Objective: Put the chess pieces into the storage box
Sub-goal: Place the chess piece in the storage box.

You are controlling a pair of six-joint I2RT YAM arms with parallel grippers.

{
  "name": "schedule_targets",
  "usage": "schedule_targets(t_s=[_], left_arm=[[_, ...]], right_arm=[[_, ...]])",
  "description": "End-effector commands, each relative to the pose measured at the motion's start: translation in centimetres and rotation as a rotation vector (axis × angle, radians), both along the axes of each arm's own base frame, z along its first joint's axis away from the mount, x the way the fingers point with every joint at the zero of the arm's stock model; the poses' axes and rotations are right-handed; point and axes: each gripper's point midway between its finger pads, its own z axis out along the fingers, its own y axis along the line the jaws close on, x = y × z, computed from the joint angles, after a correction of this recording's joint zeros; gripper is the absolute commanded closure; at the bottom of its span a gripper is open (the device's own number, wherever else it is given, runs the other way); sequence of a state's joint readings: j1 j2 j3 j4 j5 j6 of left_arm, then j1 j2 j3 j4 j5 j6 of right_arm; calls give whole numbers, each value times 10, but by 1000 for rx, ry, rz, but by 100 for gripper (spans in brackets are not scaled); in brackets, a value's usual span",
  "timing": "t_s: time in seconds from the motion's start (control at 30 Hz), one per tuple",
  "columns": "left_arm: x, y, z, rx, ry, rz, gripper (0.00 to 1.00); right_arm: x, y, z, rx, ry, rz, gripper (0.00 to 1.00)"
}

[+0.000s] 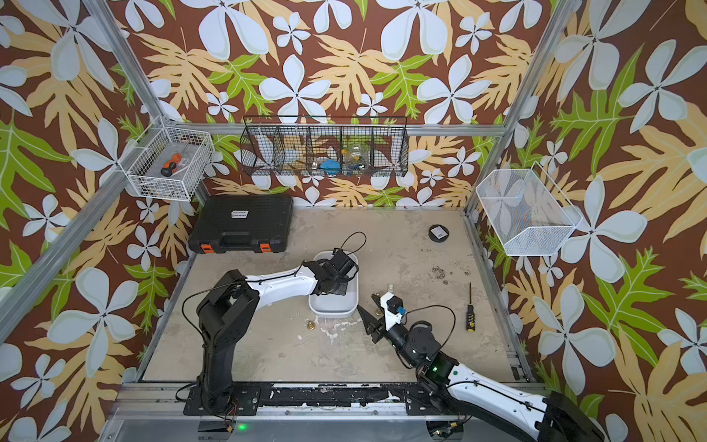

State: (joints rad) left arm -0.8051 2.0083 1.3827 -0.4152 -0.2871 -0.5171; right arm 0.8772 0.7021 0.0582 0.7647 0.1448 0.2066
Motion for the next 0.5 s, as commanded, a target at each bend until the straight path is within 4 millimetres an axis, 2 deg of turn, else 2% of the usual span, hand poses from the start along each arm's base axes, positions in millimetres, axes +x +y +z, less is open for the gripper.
schedule_targets(t_s=[0.0,0.47], left_arm=[[2,1,-1,12,-1,-7,89],[2,3,-10,6,14,-6,88]], right_arm=[[-1,1,4,18,-7,7,43],[-1,2,4,18,-5,12,42]])
